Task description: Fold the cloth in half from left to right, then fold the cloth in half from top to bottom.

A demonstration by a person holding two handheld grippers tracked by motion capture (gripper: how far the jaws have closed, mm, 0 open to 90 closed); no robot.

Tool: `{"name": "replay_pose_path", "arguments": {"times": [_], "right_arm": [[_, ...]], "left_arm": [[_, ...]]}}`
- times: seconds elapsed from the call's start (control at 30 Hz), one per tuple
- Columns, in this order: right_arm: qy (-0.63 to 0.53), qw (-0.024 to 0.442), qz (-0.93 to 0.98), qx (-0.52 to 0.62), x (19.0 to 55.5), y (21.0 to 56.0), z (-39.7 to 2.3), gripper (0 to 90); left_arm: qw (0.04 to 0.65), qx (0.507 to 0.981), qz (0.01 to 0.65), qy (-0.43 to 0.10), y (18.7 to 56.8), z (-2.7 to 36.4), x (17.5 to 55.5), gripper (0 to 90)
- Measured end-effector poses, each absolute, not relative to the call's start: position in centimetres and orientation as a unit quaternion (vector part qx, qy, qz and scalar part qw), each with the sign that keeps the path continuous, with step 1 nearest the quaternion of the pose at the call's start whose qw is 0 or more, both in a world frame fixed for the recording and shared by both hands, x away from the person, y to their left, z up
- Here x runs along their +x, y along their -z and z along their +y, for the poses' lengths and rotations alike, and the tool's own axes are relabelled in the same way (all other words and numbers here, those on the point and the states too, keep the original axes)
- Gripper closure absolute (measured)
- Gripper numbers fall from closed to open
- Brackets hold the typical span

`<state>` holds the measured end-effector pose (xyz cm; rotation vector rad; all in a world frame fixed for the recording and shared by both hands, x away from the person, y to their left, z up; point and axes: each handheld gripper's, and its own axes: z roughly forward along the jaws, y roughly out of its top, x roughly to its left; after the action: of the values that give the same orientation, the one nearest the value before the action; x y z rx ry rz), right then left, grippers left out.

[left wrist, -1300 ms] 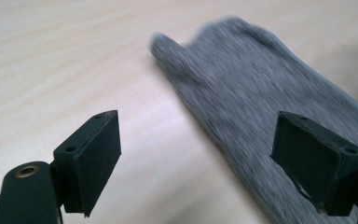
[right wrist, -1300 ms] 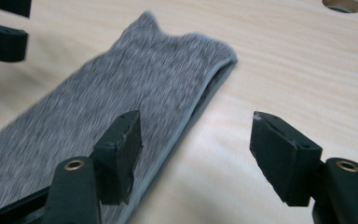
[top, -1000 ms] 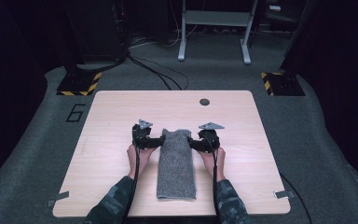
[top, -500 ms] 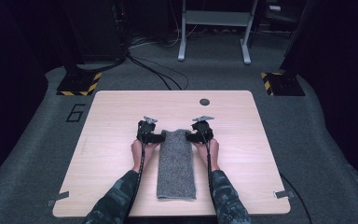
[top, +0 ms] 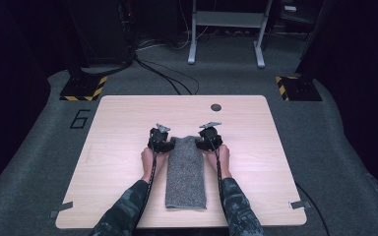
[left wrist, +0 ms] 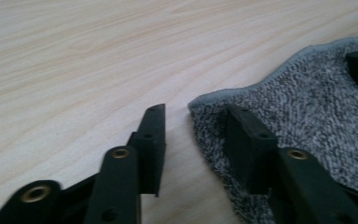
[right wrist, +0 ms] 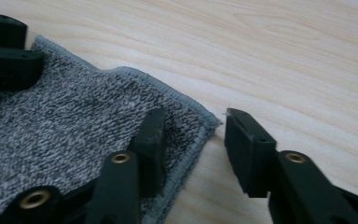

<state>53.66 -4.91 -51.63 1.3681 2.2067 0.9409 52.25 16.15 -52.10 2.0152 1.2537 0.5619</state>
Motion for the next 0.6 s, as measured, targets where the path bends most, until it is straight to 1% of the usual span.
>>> {"name": "replay_pose_path", "arguments": {"times": [0.03,0.07,0.1,0.13,0.17,0.2,0.27,0.37,0.47,0.6], "right_arm": [[-0.334,0.185,0.785,0.488,53.6,51.6,-4.8,65.0],[-0.339,0.185,0.787,0.481,53.5,51.6,-4.7,74.5],[-0.339,0.185,0.787,0.481,53.5,51.6,-4.7,74.5],[-0.345,0.182,0.789,0.475,53.3,51.7,-4.5,82.5],[-0.348,0.180,0.787,0.476,53.2,51.7,-4.4,84.3],[-0.348,0.182,0.786,0.477,53.1,51.7,-4.3,85.4],[-0.347,0.180,0.785,0.481,53.0,51.7,-4.2,86.0],[-0.354,0.178,0.780,0.485,53.1,51.8,-4.4,87.1],[-0.367,0.175,0.772,0.489,52.9,51.7,-4.9,87.2],[-0.378,0.178,0.769,0.484,52.5,51.3,-5.4,87.2]], "left_arm": [[0.346,0.779,0.476,-0.216,52.1,16.1,52.3,65.4],[0.346,0.783,0.471,-0.213,52.1,16.0,52.2,71.8],[0.346,0.783,0.471,-0.213,52.1,16.0,52.2,74.9],[0.350,0.786,0.464,-0.211,52.1,15.8,52.1,78.8],[0.350,0.786,0.464,-0.211,52.1,15.8,52.1,81.5],[0.346,0.790,0.459,-0.215,52.1,15.5,52.0,84.3],[0.344,0.791,0.456,-0.220,52.1,15.4,51.9,86.0],[0.352,0.782,0.468,-0.212,52.1,15.7,52.0,87.0],[0.374,0.771,0.464,-0.226,51.8,16.0,51.7,87.1],[0.391,0.764,0.459,-0.232,51.2,16.3,51.1,87.2]]}}
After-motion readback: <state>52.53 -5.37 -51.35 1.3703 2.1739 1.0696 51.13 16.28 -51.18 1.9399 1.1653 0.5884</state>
